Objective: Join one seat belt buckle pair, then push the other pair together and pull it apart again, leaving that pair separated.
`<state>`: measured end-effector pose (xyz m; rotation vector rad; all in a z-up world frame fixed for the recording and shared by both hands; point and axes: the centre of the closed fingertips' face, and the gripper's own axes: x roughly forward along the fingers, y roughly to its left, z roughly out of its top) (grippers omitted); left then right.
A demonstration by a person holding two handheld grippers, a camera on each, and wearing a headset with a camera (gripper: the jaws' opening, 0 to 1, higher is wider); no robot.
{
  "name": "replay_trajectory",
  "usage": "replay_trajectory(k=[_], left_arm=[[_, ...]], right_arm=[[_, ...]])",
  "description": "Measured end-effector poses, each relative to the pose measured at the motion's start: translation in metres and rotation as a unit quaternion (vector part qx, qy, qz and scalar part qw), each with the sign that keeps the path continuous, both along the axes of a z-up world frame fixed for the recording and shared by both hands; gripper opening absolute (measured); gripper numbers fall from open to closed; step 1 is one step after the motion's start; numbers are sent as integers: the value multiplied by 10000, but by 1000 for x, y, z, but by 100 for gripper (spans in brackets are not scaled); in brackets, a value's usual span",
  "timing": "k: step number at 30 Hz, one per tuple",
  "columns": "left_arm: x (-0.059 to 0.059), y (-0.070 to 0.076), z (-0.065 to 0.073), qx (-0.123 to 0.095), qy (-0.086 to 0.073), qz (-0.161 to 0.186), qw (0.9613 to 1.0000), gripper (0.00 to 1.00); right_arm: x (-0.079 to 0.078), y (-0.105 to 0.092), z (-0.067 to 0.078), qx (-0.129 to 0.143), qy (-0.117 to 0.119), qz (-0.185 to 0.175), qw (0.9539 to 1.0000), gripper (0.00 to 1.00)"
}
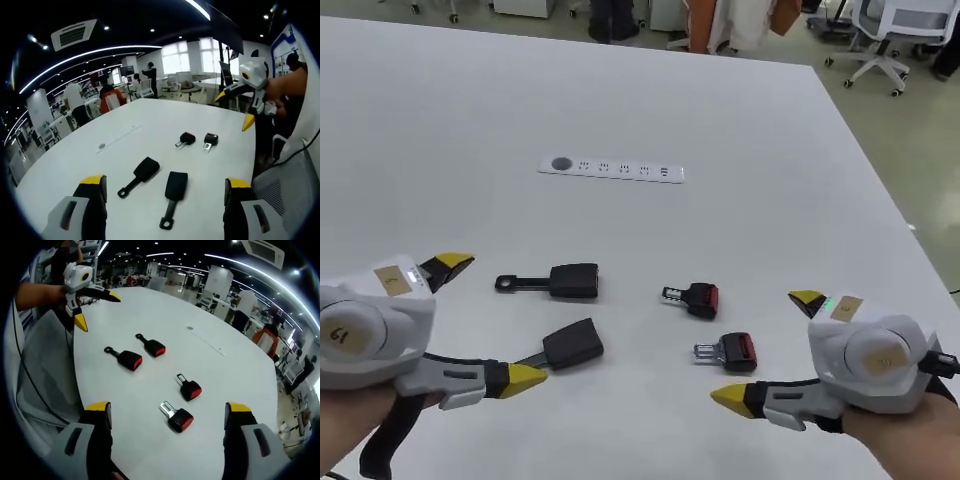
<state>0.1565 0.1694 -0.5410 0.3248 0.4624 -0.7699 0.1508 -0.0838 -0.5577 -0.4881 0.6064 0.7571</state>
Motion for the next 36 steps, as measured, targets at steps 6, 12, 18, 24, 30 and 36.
replay_trajectory(k=[6,12,18,24,30,36], left_arm=[[0,4,-2,91,-16,37,10000,100],[-3,6,-5,176,14,12,9998,100],[-3,7,-9,258,22,-18,9997,97],[-2,5,-14,308,68,26,9995,97],[-3,6,-28,351,246,9,9991,94],[-1,6,-42,310,451,-24,9985,90]], right_arm=[[-1,0,0,21,-13,-18,10000,93],[-5,-1,0,-84,-126,139,9998,90],[-7,-4,-2,-101,-90,194,9997,88],[-6,-6,-7,-157,-14,291,9995,84],[-3,-8,-16,-288,38,427,9987,81],[1,-13,-29,-496,168,535,9972,75]])
